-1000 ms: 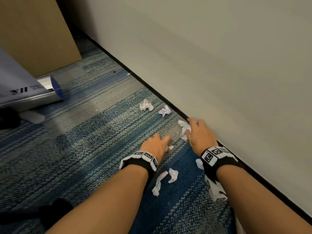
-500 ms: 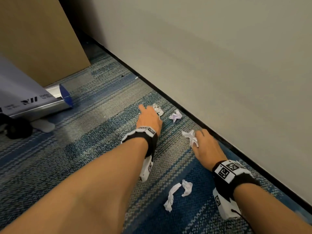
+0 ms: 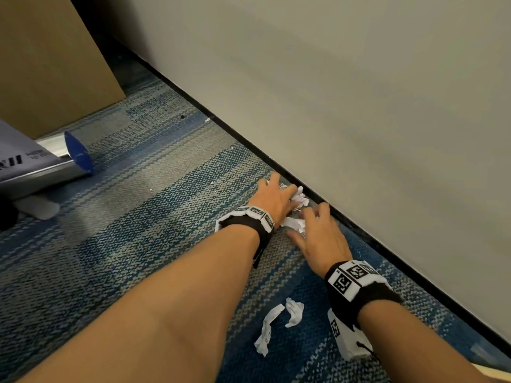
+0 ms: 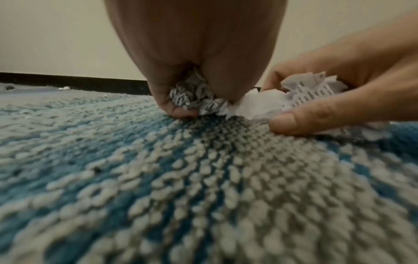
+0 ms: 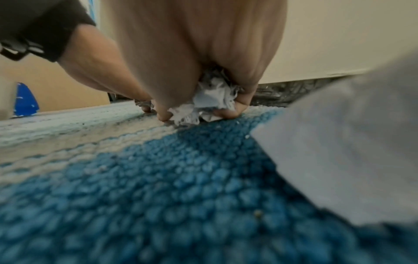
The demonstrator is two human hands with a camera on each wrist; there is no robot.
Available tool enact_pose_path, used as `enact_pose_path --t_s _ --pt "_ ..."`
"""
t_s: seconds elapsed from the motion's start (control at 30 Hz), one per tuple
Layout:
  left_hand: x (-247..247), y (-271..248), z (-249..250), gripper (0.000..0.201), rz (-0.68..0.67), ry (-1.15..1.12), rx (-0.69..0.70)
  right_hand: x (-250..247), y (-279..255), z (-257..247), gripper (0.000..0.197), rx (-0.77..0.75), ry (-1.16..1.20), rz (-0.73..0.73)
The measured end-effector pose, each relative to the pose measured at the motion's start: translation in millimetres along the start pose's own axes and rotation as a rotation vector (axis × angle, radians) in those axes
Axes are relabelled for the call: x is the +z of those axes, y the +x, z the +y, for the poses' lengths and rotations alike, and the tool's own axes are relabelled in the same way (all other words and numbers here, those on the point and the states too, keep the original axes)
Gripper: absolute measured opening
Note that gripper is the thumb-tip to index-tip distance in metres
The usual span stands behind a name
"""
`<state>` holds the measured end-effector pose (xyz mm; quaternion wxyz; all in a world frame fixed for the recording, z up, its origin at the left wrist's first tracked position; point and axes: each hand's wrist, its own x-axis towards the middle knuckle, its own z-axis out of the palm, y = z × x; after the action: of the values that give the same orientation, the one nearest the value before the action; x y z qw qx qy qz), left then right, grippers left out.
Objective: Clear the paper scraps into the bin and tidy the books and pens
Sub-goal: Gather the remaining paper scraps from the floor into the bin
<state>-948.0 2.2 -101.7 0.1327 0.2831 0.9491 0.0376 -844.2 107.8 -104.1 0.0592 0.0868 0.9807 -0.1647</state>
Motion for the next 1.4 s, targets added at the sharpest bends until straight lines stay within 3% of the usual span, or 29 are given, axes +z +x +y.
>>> enact_pose_path --t_s 0.13,0.23,0.37,0.5,0.63,0.8,0.9,1.0,1.13,1.27,1.4 --pt "0 -7 -3 0.04 0.009 -0.128 -0.003 -1 1 2 0.032 0.009 -0.052 0.015" --pt "-1 -27 -6 0.033 0.161 -0.272 -0.097 -4 -7 10 0.028 0.033 -0.036 0.027" --pt "-3 -57 -9 0.023 0.198 -0.332 -0.137 -15 -17 25 0.021 0.027 -0.108 -0.034" --pt "-17 -80 2 0.021 0.217 -0.384 -0.119 -39 -34 44 0.022 0.017 0.047 -0.025" --pt "-16 -110 21 0.019 0.187 -0.298 -0.023 -54 -62 62 0.03 -0.024 0.115 0.028" --pt "7 -157 43 0.022 0.034 -0.058 0.034 -47 -97 64 0.023 -0.033 -0.126 -0.037" --pt "27 -187 55 0.045 -0.056 -0.036 -0.087 -35 -116 54 0.044 0.067 -0.172 -0.09" --pt "46 -204 68 0.065 -0.095 0.037 -0.108 -18 -131 48 0.052 -0.024 -0.304 -0.159" --pt "53 -202 70 0.042 -0.062 0.079 0.025 -14 -126 45 0.029 -0.008 -0.308 -0.155" --pt "46 -186 54 0.033 -0.186 0.097 0.212 -14 -121 54 0.027 0.058 -0.196 -0.227" --pt "32 -168 43 0.021 -0.237 0.053 0.204 -27 -127 64 0.015 0.117 0.105 -0.134"
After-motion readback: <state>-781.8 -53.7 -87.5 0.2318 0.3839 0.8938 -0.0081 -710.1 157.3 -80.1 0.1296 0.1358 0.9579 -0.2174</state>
